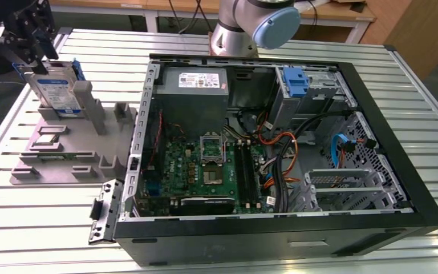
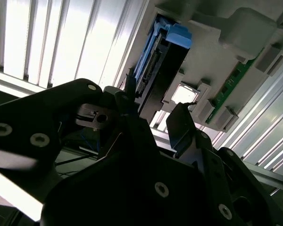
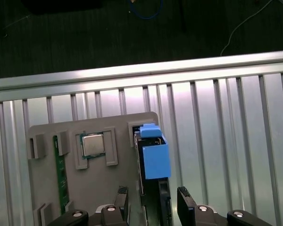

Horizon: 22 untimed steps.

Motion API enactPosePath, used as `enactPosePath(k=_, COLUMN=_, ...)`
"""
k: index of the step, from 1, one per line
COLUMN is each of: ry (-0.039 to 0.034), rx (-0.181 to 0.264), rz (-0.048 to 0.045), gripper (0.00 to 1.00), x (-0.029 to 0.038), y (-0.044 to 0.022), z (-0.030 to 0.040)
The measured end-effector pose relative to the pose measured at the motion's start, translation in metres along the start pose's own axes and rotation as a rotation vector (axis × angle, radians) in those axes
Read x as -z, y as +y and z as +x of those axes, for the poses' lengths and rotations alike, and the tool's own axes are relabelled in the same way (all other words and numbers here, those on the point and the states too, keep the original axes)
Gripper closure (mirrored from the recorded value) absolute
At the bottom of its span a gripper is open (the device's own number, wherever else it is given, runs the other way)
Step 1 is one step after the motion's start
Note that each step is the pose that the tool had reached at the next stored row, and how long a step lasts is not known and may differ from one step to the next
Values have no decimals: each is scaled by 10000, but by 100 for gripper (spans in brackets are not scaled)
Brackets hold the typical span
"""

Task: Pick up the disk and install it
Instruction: 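Pick up the disk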

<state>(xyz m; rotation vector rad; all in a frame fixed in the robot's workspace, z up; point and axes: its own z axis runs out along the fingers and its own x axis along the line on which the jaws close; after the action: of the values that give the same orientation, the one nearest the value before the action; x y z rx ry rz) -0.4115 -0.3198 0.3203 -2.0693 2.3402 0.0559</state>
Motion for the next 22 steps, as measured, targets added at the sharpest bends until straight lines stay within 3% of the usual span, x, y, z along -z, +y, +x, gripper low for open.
enactPosePath(k=14, ry=1, rx=106, rz=1, gripper=47, x=-116, y=9, z=6)
enactPosePath(k=22, ry=5, rx=319, rz=-8, gripper=47, x=-132, y=11, z=-10)
